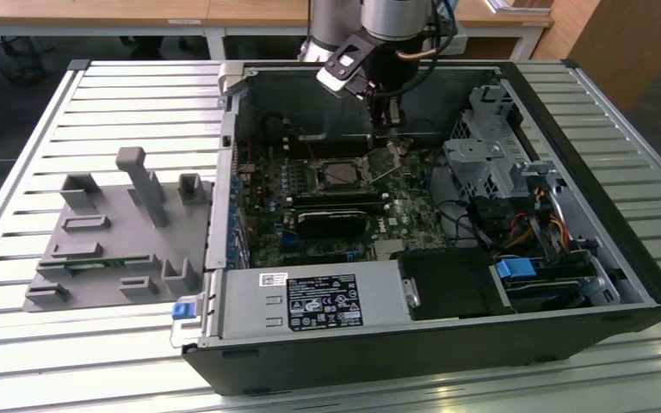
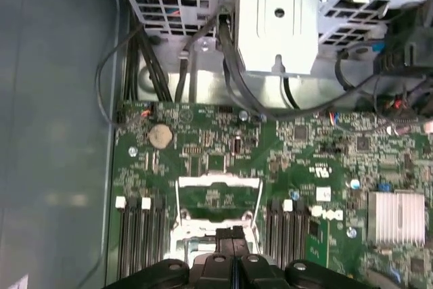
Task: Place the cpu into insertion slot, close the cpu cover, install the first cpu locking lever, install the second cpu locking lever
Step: 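Close the cpu cover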
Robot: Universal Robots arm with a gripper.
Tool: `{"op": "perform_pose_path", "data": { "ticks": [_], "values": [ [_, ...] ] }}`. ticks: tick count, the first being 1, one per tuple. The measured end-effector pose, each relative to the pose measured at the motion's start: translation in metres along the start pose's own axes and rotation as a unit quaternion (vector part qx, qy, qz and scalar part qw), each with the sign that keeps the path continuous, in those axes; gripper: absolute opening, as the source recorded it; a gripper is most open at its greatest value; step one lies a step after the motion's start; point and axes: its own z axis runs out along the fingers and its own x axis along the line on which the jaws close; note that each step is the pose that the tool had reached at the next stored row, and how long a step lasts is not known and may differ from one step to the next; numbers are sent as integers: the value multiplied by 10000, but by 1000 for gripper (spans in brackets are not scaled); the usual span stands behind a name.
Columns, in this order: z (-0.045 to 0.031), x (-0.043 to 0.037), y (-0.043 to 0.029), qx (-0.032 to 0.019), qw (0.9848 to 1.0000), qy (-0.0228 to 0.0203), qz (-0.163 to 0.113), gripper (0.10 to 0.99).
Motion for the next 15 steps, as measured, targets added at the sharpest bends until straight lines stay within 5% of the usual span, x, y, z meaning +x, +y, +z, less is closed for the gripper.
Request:
{"op": "perform_pose_path", "data": {
  "ticks": [15],
  "values": [
    [111, 49, 273, 31, 10000, 4, -86, 106]
  ]
}}
